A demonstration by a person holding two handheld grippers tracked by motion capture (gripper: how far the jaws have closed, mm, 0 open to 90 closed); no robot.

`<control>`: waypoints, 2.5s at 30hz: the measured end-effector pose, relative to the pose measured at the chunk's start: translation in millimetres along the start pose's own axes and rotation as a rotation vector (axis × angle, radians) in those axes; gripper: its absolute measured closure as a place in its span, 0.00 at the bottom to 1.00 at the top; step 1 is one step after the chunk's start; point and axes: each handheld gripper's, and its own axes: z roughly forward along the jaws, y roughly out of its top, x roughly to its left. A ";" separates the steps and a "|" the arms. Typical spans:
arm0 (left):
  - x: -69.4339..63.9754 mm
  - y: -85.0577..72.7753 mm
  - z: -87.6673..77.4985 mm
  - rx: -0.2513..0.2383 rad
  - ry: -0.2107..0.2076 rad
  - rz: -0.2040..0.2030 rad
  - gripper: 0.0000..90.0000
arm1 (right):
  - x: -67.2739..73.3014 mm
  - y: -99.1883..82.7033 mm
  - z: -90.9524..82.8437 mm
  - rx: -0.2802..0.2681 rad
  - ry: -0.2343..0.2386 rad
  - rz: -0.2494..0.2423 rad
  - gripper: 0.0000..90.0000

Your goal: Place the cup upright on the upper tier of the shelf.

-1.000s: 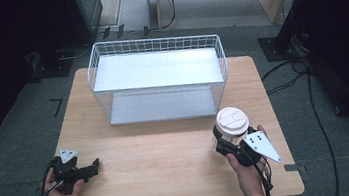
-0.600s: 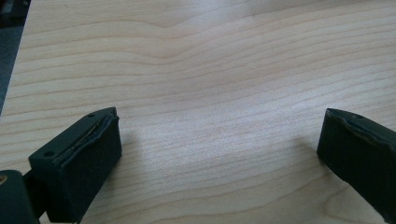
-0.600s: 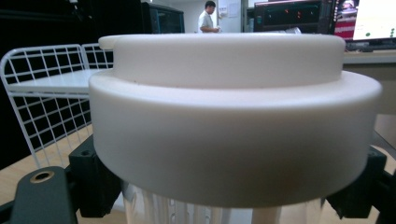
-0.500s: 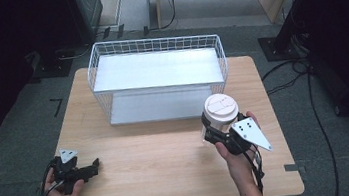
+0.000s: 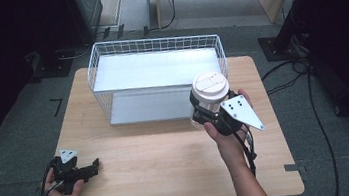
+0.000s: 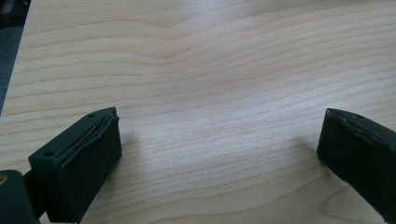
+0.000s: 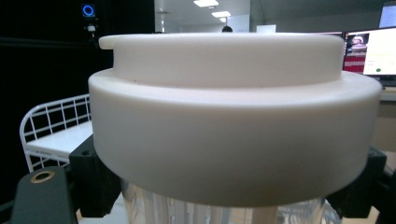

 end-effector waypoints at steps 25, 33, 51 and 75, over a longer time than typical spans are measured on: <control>0.0 0.0 0.0 0.000 0.000 0.000 0.00 | 12.7 65.9 49.9 -0.107 -0.025 -0.040 0.17; 0.1 0.0 -0.1 0.002 0.000 0.002 0.00 | 13.4 76.5 81.1 -0.097 -0.081 -0.077 0.17; 0.0 0.0 -0.1 0.000 0.000 0.000 0.00 | 6.4 68.7 158.9 -0.014 -0.139 -0.048 0.17; 0.0 0.0 -0.1 0.000 0.000 0.000 0.00 | 2.0 51.4 165.7 0.080 -0.134 -0.068 0.00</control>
